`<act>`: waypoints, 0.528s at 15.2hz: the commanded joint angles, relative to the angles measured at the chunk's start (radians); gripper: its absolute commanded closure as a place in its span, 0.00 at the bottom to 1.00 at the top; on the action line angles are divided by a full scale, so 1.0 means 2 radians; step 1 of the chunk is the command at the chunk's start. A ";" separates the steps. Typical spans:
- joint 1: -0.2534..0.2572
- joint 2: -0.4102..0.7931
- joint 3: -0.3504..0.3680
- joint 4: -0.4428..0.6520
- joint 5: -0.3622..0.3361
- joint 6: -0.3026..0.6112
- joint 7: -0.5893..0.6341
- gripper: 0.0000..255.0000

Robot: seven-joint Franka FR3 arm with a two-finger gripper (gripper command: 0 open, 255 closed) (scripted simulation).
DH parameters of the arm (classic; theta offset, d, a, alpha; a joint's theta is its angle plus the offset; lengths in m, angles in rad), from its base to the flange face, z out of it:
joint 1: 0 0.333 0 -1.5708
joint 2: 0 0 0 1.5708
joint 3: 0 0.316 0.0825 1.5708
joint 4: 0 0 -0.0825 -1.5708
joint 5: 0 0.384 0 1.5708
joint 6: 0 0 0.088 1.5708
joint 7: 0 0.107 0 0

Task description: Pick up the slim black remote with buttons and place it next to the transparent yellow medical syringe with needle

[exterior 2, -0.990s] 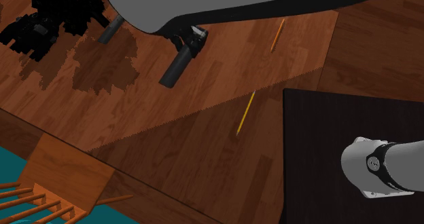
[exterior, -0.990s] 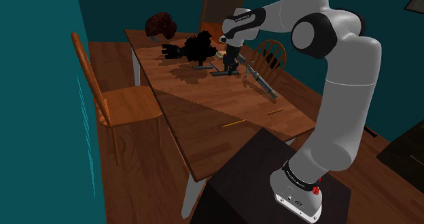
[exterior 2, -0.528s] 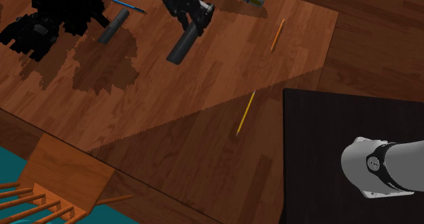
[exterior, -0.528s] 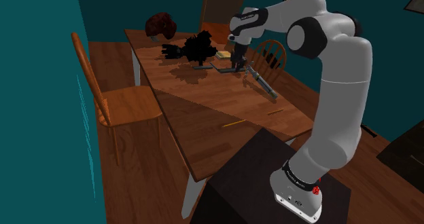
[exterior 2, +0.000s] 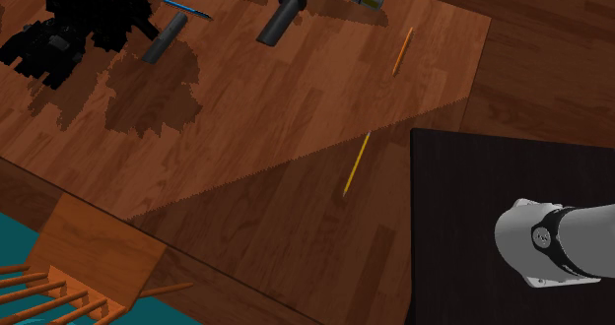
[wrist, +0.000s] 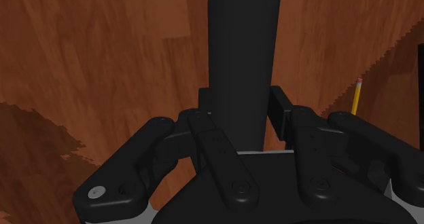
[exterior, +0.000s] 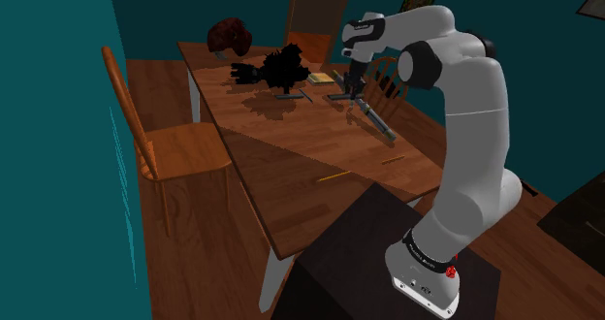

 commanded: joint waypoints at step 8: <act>-0.019 0.041 0.007 0.014 0.013 0.026 -0.015 1.00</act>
